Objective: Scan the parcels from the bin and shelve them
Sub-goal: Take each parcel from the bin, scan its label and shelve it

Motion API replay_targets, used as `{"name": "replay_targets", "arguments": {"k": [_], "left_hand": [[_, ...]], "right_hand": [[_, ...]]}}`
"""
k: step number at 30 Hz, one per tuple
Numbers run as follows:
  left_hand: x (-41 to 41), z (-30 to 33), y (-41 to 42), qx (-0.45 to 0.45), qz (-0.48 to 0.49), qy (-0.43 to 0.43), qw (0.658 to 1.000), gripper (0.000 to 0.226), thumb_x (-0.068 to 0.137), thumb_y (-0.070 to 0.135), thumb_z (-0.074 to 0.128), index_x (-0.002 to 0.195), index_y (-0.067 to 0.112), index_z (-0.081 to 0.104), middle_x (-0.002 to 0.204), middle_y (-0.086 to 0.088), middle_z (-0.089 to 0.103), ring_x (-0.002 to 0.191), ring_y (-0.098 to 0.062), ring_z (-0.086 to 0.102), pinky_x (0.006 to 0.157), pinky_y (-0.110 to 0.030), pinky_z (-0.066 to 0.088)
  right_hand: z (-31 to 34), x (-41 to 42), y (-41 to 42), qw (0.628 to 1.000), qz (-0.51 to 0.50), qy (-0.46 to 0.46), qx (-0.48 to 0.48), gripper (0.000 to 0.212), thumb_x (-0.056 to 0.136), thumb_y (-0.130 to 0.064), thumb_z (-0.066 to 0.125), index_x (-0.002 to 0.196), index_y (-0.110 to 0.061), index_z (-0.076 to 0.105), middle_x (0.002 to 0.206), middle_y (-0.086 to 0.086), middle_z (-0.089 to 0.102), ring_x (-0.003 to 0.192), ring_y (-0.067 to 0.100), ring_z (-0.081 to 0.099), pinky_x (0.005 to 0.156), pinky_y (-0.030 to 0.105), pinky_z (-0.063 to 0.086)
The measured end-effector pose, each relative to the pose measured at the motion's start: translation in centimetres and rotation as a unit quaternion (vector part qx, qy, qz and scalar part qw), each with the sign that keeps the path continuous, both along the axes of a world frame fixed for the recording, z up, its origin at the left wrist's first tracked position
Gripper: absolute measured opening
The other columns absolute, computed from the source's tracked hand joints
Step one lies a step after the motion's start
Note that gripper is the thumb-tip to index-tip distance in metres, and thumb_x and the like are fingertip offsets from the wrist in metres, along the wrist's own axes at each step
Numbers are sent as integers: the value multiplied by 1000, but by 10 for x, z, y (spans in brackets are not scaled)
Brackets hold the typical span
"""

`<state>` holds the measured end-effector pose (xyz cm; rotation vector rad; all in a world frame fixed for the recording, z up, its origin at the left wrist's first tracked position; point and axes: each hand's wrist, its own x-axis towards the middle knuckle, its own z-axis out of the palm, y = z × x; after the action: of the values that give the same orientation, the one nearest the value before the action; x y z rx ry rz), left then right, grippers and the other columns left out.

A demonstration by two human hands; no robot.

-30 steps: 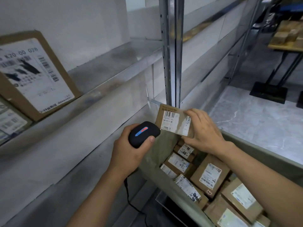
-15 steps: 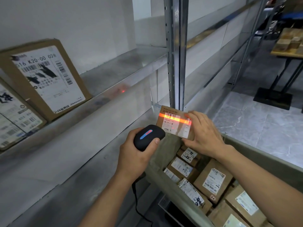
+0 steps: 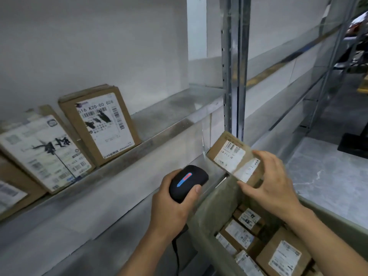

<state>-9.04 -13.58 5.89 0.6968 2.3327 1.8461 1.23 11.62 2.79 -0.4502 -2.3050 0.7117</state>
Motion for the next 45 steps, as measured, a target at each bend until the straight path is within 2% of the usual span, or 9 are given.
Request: {"name": "replay_targets", "arguments": {"k": [3,6,10,13,16,24,27,32,45], "left_hand": [[-4,5,-13,22,33,8,999,49,74,53,86,117,48,63,103,18,72,77,-16,71,68,-35,61],[-8,10,-27,37,65,12,997,52,66,61,80,114,51,63,100,17,73,76,-19,71,65,-30,58],[-12,13,-43,32,94,27,995,55,64,65,79,114,52,62,101,21,71,81,-24,74,70,-38,63],[-10,12,-51,32,108,30,993,52,65,65,80,112,56,61,98,16,73,79,-26,74,68,-39,63],[-7,12,-58,41,131,25,990,51,67,65,84,112,55,61,97,9,74,77,-27,73,63,-33,59],[1,7,-96,23,181,15,983,59,69,57,83,122,42,63,96,10,75,64,-25,73,70,-48,63],[8,4,-110,19,190,1,982,63,66,50,81,124,35,63,92,5,75,60,-24,72,65,-43,61],[15,-5,-123,24,198,-12,980,65,63,52,81,124,39,62,107,0,72,74,-28,72,57,-29,58],[15,-5,-120,-1,170,0,985,58,67,50,79,121,40,60,105,0,72,68,-24,72,56,-26,57]], "right_hand": [[32,-3,-7,997,-12,62,-39,94,69,-39,89,146,-24,38,139,-3,45,124,9,40,100,31,40],[67,-11,-16,990,-5,122,-77,95,66,-50,85,145,-28,37,133,-13,42,119,2,40,88,18,40],[109,-34,-30,972,23,196,-130,89,72,-48,87,143,-31,35,137,-10,45,126,11,48,99,33,52],[138,-64,-53,959,45,244,-137,84,76,-47,85,141,-25,35,134,-5,46,122,11,50,96,29,54],[154,-98,-82,951,65,273,-128,84,77,-49,84,139,-19,36,131,0,47,120,16,50,97,36,54],[139,-157,-135,951,108,234,-172,92,76,-55,82,145,-17,34,138,-1,40,130,16,39,106,38,47],[127,-164,-141,953,127,223,-160,91,77,-48,85,145,-14,34,139,1,39,130,16,38,104,30,44],[114,-170,-145,958,149,190,-155,94,76,-45,86,145,-10,34,139,3,40,130,16,43,106,33,47],[108,-157,-130,968,157,137,-139,89,83,-48,80,149,-12,31,145,3,38,134,15,41,108,31,43]]}}
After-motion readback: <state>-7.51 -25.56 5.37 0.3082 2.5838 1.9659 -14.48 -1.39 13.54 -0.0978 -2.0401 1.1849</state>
